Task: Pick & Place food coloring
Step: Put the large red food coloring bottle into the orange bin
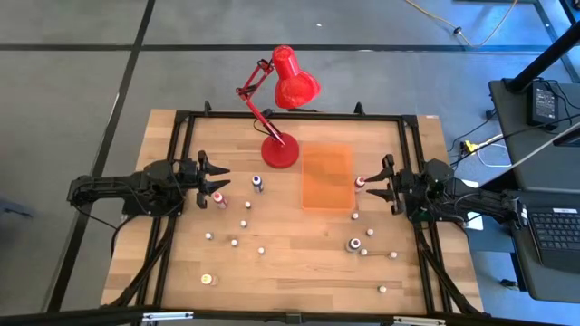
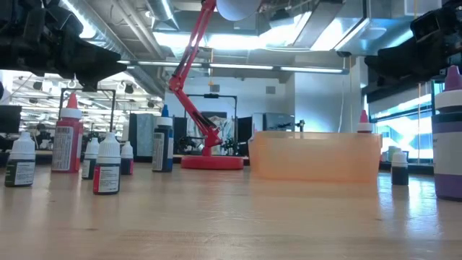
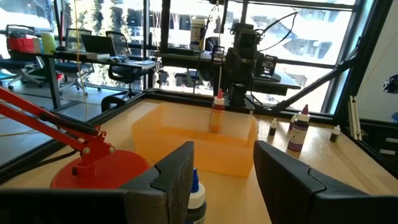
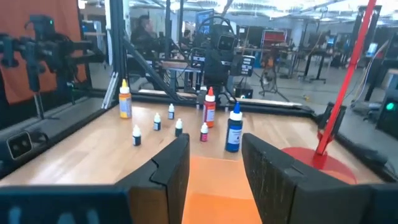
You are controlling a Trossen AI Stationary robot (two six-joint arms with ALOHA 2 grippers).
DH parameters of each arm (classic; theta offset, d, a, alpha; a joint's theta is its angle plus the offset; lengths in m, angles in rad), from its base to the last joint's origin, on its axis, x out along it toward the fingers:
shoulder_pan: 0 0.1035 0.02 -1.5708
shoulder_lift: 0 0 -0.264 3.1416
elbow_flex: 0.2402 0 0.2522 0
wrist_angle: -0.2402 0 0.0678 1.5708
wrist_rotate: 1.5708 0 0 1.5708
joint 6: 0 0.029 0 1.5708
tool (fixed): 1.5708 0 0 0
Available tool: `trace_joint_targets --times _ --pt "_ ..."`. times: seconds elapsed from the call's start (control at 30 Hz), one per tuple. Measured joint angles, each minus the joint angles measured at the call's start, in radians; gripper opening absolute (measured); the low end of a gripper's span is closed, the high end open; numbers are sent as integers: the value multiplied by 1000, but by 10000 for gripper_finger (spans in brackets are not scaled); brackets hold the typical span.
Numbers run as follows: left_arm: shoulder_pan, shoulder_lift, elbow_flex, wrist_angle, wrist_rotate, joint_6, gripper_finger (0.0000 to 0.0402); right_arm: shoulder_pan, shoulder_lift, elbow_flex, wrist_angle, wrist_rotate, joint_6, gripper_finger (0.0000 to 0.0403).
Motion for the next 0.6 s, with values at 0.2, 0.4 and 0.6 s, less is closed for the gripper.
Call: trace_joint_targets --times 0.2,0.4,0.6 --pt "0 0 0 0 0 0 164 0 0 0 0 0 -37 150" --pt "0 0 0 0 0 0 162 0 0 0 0 -1 96 150" --pt "0 0 0 0 0 0 164 0 0 0 38 4 331 150"
